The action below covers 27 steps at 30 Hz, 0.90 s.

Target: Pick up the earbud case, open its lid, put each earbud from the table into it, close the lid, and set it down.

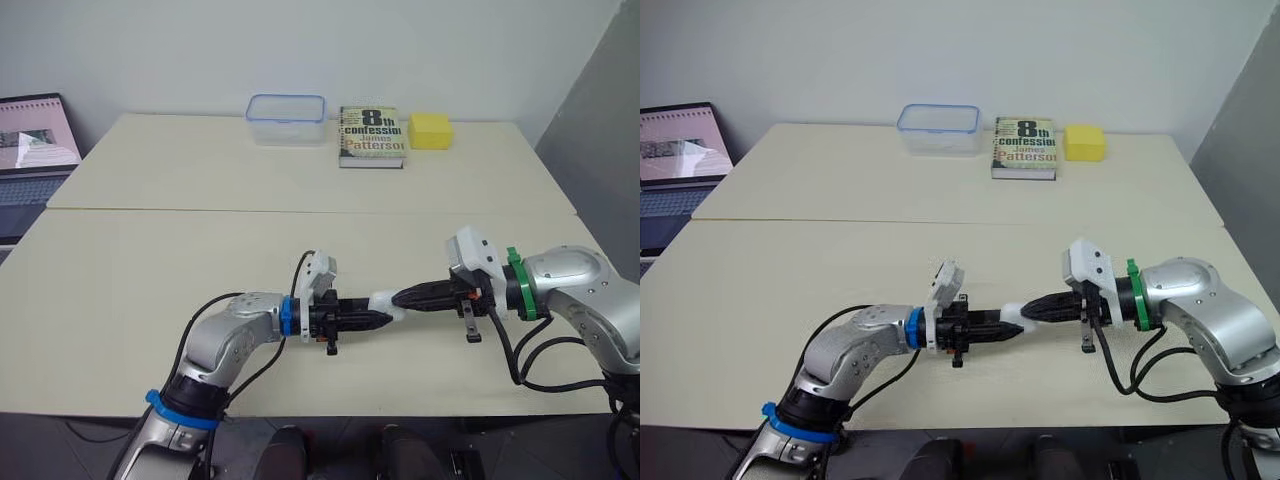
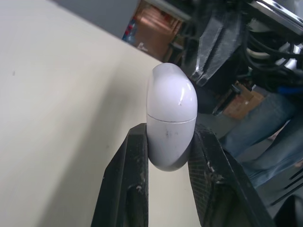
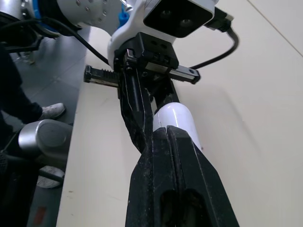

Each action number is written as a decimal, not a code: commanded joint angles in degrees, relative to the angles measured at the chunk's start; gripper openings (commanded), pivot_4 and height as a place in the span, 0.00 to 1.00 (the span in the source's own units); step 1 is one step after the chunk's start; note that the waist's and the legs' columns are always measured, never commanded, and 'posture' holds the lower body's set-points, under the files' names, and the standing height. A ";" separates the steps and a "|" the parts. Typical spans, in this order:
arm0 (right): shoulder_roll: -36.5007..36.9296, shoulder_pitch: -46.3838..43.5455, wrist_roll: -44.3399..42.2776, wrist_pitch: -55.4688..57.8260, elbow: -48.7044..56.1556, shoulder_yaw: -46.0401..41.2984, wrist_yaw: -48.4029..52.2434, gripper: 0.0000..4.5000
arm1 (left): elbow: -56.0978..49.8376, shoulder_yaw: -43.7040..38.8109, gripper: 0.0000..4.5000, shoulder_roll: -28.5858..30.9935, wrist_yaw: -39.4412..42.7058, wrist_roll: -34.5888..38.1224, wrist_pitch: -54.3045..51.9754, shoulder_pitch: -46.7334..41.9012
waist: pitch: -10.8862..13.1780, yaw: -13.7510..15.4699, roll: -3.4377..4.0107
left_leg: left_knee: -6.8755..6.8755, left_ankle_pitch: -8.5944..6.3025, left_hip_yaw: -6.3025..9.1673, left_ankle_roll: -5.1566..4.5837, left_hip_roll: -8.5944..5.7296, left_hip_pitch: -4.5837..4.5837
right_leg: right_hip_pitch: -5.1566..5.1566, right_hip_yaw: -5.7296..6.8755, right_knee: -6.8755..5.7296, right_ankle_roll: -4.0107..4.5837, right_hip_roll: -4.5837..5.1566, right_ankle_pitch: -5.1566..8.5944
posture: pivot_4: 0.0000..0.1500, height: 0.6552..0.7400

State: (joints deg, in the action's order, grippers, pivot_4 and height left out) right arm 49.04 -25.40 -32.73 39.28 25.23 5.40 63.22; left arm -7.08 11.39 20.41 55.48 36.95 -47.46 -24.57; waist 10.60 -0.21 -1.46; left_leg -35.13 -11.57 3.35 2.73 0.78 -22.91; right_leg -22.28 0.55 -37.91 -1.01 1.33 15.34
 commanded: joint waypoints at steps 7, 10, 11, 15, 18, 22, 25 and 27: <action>1.49 8.36 3.38 -1.74 5.75 -4.28 -6.35 0.00 | 15.58 -2.41 0.17 -4.05 -10.07 -0.29 -15.54 -8.87 | 0.00 -0.11 -0.01 | -0.01 0.00 0.02 0.00 -0.04 -0.02 | 0.00 0.01 0.00 -0.02 0.00 0.00 | 1.00 1.00; 2.25 9.34 3.82 -1.10 6.51 -4.37 -7.08 0.00 | 16.60 -1.52 0.17 -2.81 -9.33 -1.05 -16.58 -9.42 | 0.00 -0.34 -0.01 | 0.00 0.00 0.00 0.01 -0.01 0.03 | -0.01 -0.01 -0.05 -0.02 -0.01 0.00 | 1.00 1.00; 2.28 9.60 3.62 -1.05 6.56 -4.55 -7.16 0.00 | 16.68 -1.48 0.25 -2.12 -8.83 -1.21 -16.81 -9.45 | 0.00 -0.35 -0.01 | 0.00 0.00 0.01 0.01 0.00 0.04 | -0.01 -0.01 -0.06 -0.02 -0.02 0.00 | 1.00 1.00; 3.28 11.14 5.78 -4.44 5.87 -4.12 -6.32 0.00 | 16.08 -0.77 0.51 1.36 -7.11 -2.83 -15.74 -8.48 | 0.00 -0.34 -0.01 | 0.02 0.00 0.02 0.01 0.02 0.03 | -0.01 0.00 -0.04 -0.01 -0.03 0.01 | 1.00 1.00; 3.87 12.61 7.81 -7.88 5.20 -3.60 -5.33 0.00 | 13.69 0.71 0.72 4.96 -4.97 -4.20 -13.72 -6.81 | 0.00 -0.41 -0.01 | 0.02 0.00 -0.03 0.01 0.01 0.06 | 0.00 -0.05 -0.03 -0.01 -0.02 0.01 | 1.00 1.00; 4.46 12.91 8.95 -11.12 3.81 -3.51 -3.49 0.00 | 8.62 0.98 0.99 10.48 -3.24 -5.40 -10.23 -3.54 | -0.01 -0.91 0.02 | 0.02 0.00 -0.03 0.01 0.05 0.11 | 0.01 -0.06 -0.06 -0.01 -0.02 0.01 | 1.00 1.00; 5.64 12.41 9.72 -14.21 2.33 -4.05 -0.93 0.00 | 3.79 -0.66 0.99 15.81 -2.20 -6.96 -4.89 0.43 | -0.01 -1.48 0.02 | 0.04 0.00 -0.04 0.01 0.06 0.13 | 0.02 -0.08 -0.06 0.00 -0.02 0.01 | 1.00 1.00; 7.54 12.05 9.63 -15.40 1.42 -4.89 1.55 0.08 | 0.50 -1.65 1.00 21.11 -0.39 -9.87 1.90 4.07 | -0.01 -1.69 0.03 | 0.08 0.00 -0.09 0.01 0.09 0.15 | 0.01 -0.11 -0.04 0.02 -0.02 0.02 | 1.00 1.00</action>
State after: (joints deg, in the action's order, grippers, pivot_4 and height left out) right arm 55.08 -12.48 -23.11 25.87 26.35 2.94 62.63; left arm -5.32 11.67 37.69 54.56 31.21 -49.60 -22.73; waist 10.59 -1.90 -1.43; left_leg -35.02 -11.57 3.24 2.74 0.89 -22.75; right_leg -22.30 0.41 -37.96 -0.97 1.31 15.38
